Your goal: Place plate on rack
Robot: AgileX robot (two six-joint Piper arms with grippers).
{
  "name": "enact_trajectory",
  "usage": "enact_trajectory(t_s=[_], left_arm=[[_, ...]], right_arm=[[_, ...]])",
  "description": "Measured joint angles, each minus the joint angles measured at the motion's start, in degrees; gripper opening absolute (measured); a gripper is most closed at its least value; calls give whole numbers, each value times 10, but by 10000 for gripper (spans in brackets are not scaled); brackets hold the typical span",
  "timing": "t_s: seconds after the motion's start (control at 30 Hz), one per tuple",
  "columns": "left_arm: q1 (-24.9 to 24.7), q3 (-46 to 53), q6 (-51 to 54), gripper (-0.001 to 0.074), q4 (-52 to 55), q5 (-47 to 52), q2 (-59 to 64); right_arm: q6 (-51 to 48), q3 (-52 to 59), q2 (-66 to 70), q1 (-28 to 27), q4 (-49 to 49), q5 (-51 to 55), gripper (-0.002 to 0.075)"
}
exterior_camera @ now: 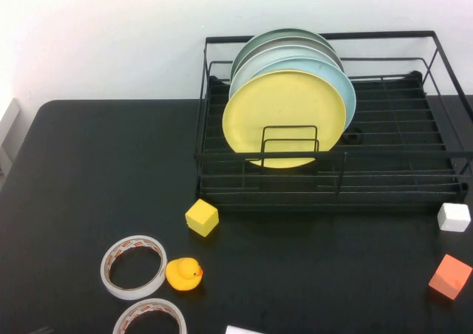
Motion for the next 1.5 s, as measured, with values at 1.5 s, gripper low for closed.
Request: enact_trajectory(t_s=[1.5], left_arm=[[0,0,0,0,11,6,0]], right_arm=[[2,788,-617,0,14,-427,0]])
